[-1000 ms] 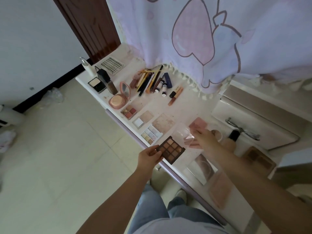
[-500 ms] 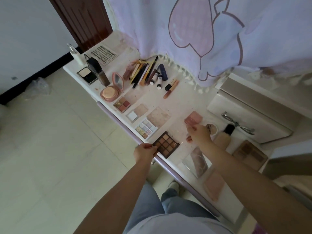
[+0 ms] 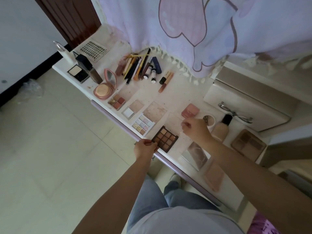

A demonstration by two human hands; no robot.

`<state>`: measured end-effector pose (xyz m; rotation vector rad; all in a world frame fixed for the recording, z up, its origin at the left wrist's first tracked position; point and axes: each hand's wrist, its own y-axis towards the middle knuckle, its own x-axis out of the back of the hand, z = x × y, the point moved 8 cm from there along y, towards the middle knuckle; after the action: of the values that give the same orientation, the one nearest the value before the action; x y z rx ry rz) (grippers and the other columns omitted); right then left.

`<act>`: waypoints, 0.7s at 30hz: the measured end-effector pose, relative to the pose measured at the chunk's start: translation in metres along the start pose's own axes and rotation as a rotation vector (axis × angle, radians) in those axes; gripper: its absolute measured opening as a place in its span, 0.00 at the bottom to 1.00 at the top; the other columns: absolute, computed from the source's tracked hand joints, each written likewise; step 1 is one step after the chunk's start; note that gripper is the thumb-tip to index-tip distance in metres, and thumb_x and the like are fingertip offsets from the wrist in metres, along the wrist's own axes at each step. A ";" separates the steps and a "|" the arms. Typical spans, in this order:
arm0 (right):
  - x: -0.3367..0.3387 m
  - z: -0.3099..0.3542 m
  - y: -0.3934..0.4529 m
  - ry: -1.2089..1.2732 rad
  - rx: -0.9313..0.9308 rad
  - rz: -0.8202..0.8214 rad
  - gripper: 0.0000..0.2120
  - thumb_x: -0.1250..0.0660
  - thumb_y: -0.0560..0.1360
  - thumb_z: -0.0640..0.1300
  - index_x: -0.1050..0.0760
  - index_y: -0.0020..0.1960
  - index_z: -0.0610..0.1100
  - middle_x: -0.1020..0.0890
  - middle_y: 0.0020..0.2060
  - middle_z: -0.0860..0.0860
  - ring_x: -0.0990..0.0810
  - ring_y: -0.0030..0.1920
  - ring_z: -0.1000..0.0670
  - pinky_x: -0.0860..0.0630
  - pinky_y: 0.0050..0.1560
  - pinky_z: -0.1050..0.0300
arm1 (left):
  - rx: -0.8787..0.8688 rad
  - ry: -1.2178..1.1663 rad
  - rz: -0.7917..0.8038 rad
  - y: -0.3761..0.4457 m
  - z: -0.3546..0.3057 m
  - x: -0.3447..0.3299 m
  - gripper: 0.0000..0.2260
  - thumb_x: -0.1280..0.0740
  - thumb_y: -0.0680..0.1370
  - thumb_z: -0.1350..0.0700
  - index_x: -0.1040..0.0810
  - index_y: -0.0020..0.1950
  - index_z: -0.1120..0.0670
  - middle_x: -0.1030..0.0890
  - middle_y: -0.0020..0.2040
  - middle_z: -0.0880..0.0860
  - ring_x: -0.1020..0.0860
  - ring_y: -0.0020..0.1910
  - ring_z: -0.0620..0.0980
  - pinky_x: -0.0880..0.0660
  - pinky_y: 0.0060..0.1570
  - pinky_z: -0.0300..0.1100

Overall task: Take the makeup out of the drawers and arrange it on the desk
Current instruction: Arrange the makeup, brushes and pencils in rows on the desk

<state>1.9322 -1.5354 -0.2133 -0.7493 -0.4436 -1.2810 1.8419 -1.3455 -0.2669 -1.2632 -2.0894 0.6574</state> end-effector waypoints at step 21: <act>0.000 -0.037 -0.084 -0.652 0.004 0.223 0.38 0.34 0.67 0.61 0.42 0.70 0.46 0.32 0.63 0.46 0.34 0.64 0.45 0.34 0.61 0.49 | -0.363 0.571 -0.017 -0.038 -0.012 0.000 0.13 0.38 0.77 0.59 0.26 0.61 0.58 0.21 0.51 0.52 0.26 0.44 0.46 0.30 0.44 0.37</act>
<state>1.8477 -1.5705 -0.2179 -1.1795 -0.8585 -0.8058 1.8273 -1.3607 -0.2327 -1.4164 -1.7691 -0.1061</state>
